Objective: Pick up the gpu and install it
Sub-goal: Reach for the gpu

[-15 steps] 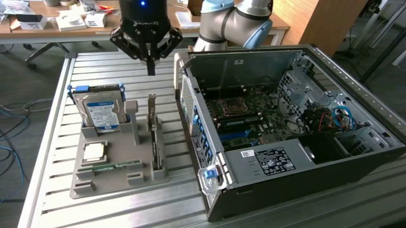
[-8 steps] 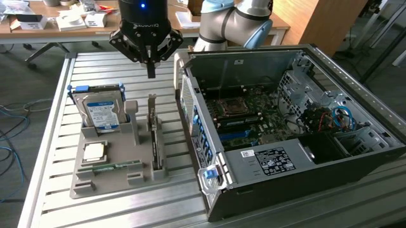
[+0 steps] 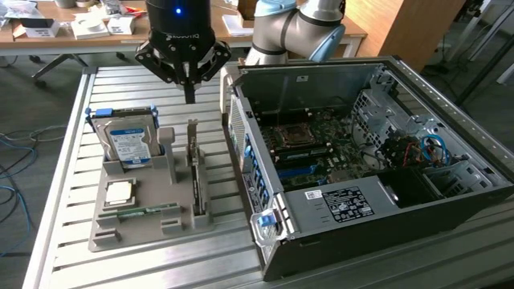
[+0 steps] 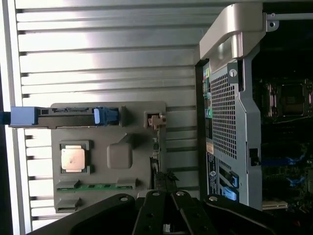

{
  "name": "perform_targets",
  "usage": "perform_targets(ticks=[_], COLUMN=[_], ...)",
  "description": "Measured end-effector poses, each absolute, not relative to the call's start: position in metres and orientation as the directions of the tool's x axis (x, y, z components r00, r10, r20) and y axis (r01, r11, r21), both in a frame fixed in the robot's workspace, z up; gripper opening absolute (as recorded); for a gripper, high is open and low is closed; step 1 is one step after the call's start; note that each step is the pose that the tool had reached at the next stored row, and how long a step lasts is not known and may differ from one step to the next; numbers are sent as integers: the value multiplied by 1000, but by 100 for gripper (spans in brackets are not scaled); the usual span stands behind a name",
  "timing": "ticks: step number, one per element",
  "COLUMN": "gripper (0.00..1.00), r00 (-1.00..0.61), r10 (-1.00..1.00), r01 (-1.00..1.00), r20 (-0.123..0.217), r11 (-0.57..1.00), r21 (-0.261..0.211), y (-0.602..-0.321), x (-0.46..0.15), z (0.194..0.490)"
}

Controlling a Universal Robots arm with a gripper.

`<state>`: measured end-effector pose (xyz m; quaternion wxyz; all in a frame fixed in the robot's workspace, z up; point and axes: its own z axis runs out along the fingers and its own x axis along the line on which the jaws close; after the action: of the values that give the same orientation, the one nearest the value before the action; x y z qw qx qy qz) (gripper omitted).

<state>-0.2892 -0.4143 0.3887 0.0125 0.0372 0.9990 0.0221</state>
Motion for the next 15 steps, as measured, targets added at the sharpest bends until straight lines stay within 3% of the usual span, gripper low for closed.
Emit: perform_targets(ticks=[15], gripper=[11], r00=[-997], r10=[75], r01=[74], r20=[-23], r11=[996], r21=[45], y=[-444], x=[-293], z=[388])
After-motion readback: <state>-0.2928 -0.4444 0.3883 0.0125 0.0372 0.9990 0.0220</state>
